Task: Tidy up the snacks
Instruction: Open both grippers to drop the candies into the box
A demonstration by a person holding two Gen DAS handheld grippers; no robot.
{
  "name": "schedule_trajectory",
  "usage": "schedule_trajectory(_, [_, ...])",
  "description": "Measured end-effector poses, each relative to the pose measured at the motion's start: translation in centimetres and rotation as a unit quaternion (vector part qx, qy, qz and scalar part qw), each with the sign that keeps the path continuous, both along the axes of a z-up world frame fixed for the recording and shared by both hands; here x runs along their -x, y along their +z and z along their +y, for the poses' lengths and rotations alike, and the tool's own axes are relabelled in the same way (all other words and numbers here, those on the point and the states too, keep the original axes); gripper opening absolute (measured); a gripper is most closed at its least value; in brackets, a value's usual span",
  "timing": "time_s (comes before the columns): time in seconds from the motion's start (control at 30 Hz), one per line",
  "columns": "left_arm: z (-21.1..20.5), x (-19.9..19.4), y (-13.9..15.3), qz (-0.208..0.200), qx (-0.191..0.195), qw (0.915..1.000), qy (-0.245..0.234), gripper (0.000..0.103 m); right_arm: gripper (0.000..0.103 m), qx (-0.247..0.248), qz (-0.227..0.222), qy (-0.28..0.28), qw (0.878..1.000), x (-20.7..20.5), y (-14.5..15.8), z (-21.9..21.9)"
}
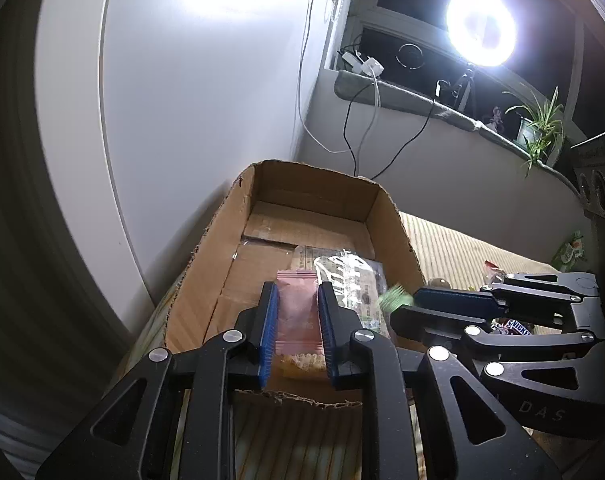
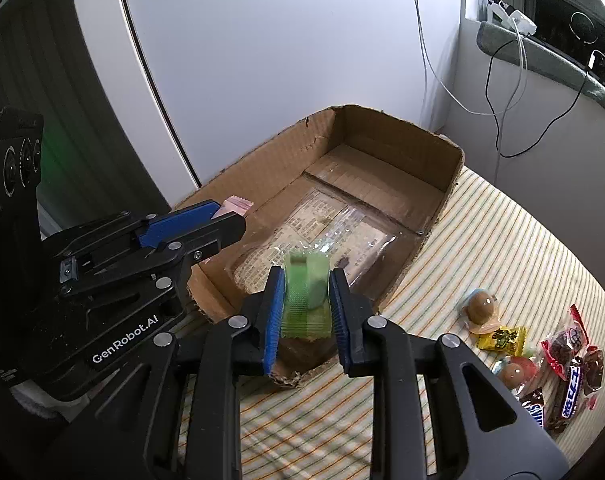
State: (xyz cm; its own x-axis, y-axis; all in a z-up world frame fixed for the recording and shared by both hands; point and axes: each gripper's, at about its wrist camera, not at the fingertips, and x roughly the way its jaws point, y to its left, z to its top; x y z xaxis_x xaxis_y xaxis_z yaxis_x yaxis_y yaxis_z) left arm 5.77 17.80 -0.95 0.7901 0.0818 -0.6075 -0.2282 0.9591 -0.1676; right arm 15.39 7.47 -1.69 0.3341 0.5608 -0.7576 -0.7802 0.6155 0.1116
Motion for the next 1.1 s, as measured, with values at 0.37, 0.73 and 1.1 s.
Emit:
schedule_trajectory(0.37, [-0.1,0.1,0.5,-0.003,-0.003,1.0,0.005,0.031,0.051,-0.007,-0.016,-0.007,1.0,0.4,0.9,-1.4])
schedule_trajectory(0.73, [-2.0,0.9,1.5,-0.013,-0.003,0.9998,-0.012,0.031,0.051,-0.004,-0.023,-0.03,0.999,0.7,1.3,-5.7])
schedule_trajectory(1.1, [-7.0,0.6,0.9,-0.002,0.019,0.9972,-0.072,0.055,0.08,0.019,-0.032,-0.078,0.996,0.1,0.3,-14.8])
